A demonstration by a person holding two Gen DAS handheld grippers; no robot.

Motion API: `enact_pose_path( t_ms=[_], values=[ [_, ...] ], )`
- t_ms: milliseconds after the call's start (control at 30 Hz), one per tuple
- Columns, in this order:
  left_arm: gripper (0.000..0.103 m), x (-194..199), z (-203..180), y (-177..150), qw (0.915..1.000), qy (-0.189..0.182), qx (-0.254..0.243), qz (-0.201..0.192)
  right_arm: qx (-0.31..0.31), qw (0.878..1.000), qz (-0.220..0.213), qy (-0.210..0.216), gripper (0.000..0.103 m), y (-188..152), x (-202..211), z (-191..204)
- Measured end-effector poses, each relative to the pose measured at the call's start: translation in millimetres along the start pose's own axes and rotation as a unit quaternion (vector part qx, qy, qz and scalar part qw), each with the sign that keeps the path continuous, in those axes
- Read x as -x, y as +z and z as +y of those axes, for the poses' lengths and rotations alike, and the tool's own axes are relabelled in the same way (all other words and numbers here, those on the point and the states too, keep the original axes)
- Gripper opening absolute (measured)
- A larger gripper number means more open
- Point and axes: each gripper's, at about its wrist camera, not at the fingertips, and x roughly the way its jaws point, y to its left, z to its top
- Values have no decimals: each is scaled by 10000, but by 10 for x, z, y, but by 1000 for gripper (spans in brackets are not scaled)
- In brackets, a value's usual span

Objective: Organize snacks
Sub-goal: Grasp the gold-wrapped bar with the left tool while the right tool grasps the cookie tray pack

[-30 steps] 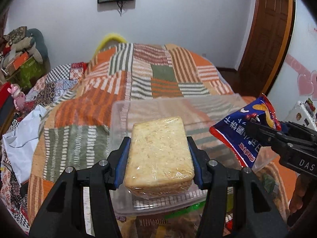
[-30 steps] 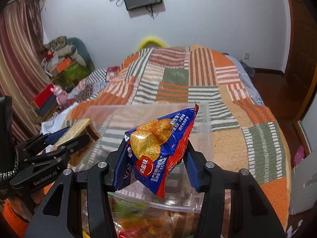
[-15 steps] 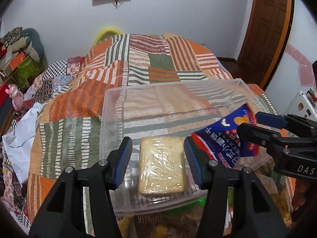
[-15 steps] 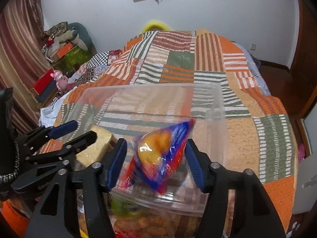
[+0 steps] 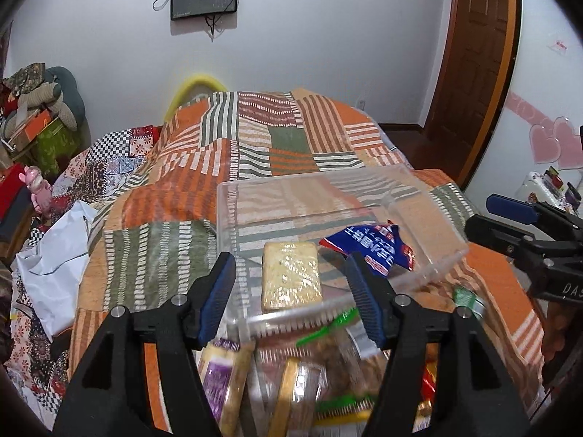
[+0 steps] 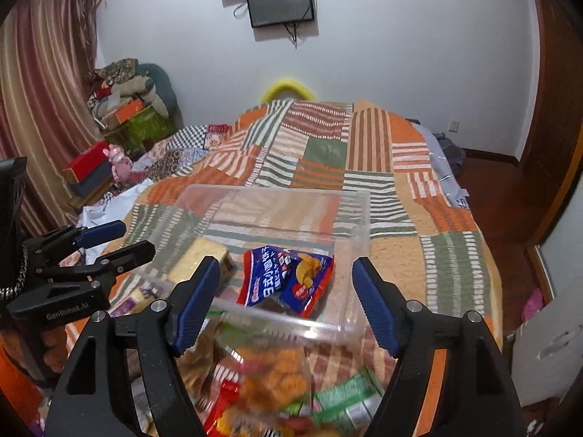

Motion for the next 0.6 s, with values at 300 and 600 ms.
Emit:
enact_pose_path(
  t_ms=[300,600],
  values=[
    [71,349,72,-332,9999,-8,6,102,128,9999,-15,-98,83,-280,257,30],
    [71,298,155,-904,9982,101,103,576,59,9991,355,-227,85,-774,246,-26]
  ],
)
